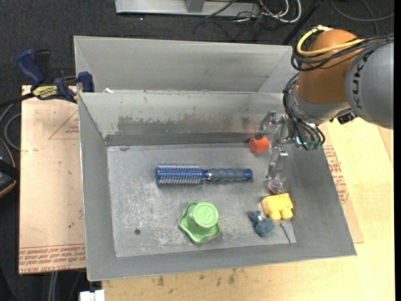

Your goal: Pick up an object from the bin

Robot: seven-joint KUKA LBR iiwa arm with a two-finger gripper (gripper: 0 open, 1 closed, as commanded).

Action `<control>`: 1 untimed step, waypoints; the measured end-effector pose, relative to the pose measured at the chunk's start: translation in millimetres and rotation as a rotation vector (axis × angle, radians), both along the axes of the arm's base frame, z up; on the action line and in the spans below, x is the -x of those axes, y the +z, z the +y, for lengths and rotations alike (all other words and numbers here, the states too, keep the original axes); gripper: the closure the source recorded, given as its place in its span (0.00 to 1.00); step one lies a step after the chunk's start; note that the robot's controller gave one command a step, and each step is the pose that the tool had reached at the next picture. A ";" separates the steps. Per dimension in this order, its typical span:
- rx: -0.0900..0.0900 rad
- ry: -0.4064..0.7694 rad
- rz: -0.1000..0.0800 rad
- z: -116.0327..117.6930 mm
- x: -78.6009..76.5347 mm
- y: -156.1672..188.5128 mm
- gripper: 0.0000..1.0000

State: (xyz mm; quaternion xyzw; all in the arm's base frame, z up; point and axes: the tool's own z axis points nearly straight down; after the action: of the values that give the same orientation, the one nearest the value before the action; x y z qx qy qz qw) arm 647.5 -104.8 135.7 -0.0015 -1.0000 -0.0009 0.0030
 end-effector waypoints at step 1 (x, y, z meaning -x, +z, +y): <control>0.003 -0.272 -0.015 33.9 13.2 -62.2 0.00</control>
Offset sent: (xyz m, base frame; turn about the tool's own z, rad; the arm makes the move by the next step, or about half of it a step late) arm -0.0162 0.0339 -0.0657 0.2727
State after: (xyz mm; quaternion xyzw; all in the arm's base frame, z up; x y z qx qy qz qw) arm 634.2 -70.9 73.5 -0.1368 -0.9906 -0.0001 -0.0048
